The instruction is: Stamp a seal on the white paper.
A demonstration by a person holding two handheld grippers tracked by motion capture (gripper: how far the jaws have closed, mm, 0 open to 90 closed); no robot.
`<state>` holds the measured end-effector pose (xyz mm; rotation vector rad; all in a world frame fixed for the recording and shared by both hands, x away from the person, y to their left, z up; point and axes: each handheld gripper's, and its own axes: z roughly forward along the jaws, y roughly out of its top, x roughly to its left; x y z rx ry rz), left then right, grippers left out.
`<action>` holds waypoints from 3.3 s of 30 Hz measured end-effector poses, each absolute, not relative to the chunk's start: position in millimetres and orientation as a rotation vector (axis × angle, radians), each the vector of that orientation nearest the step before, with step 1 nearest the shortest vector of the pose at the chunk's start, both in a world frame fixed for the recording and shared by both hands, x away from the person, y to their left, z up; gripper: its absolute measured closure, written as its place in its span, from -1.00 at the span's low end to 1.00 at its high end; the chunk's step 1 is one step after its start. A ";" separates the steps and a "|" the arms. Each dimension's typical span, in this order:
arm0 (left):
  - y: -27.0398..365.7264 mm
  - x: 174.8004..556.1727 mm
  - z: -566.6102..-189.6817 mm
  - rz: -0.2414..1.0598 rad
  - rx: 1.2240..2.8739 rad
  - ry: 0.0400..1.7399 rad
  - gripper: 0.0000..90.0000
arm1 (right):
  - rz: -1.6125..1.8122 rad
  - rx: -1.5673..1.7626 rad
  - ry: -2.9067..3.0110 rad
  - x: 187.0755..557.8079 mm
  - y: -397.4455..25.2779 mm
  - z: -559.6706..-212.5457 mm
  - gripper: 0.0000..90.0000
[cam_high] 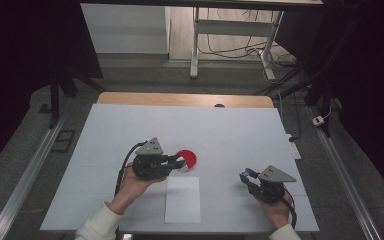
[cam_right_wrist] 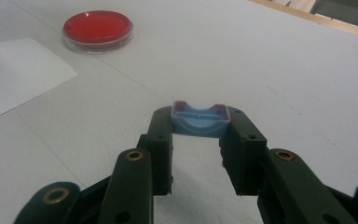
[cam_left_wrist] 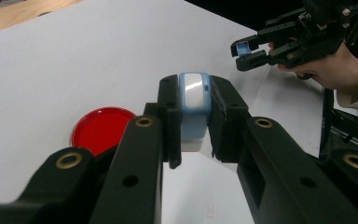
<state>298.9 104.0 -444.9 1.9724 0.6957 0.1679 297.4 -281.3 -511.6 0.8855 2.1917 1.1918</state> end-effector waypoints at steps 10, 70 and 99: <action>99.6 296.5 -447.2 0.166 2.003 0.682 0.67 | 1.187 0.881 2.192 297.0 -280.6 -511.4 0.44; 83.4 271.4 -494.1 0.111 2.135 0.697 0.67 | 1.185 0.872 2.206 299.0 -278.0 -512.5 0.44; 74.7 271.4 -509.3 0.177 2.223 0.676 0.67 | 1.177 0.869 2.212 299.1 -277.0 -513.3 0.44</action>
